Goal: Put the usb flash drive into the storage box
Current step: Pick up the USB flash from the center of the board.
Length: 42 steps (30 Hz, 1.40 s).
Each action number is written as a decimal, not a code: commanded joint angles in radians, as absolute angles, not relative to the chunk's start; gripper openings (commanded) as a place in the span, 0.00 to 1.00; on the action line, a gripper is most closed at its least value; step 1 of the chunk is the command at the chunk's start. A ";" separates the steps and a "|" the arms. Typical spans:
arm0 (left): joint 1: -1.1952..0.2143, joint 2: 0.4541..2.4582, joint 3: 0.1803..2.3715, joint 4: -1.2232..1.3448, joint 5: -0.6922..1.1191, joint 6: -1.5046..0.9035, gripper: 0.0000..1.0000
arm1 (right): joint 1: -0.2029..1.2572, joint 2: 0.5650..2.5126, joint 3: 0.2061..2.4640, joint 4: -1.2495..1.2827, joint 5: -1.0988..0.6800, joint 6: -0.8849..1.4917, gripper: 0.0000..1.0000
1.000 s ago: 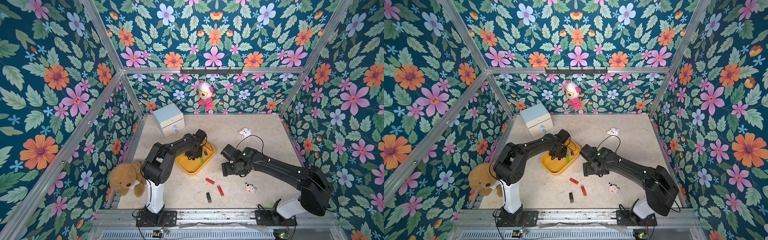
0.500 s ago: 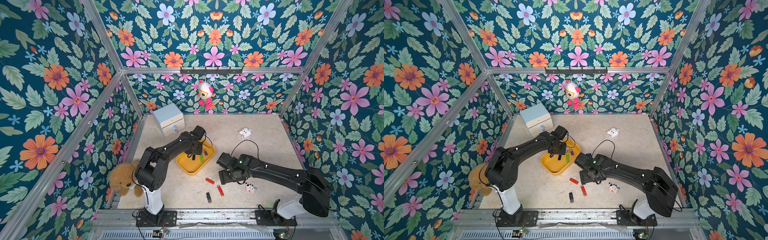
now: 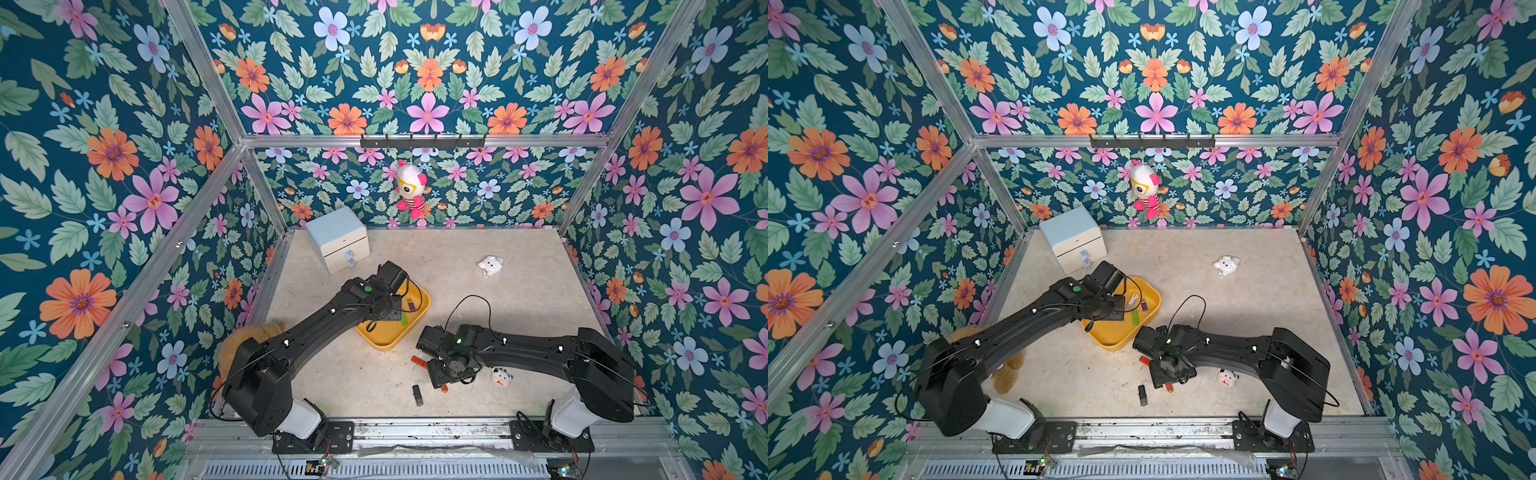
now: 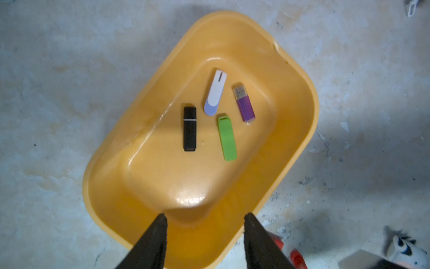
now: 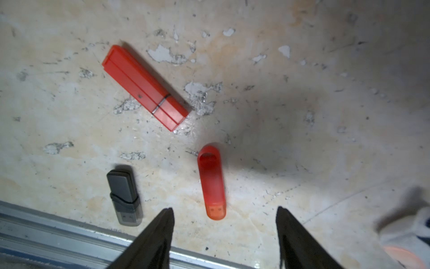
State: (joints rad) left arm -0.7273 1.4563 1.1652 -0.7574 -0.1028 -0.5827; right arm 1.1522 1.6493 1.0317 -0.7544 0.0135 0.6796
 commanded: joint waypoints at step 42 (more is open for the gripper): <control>-1.124 1.184 0.822 -0.874 -0.183 -1.067 0.58 | 1.166 1.735 1.041 -0.730 0.073 0.755 0.00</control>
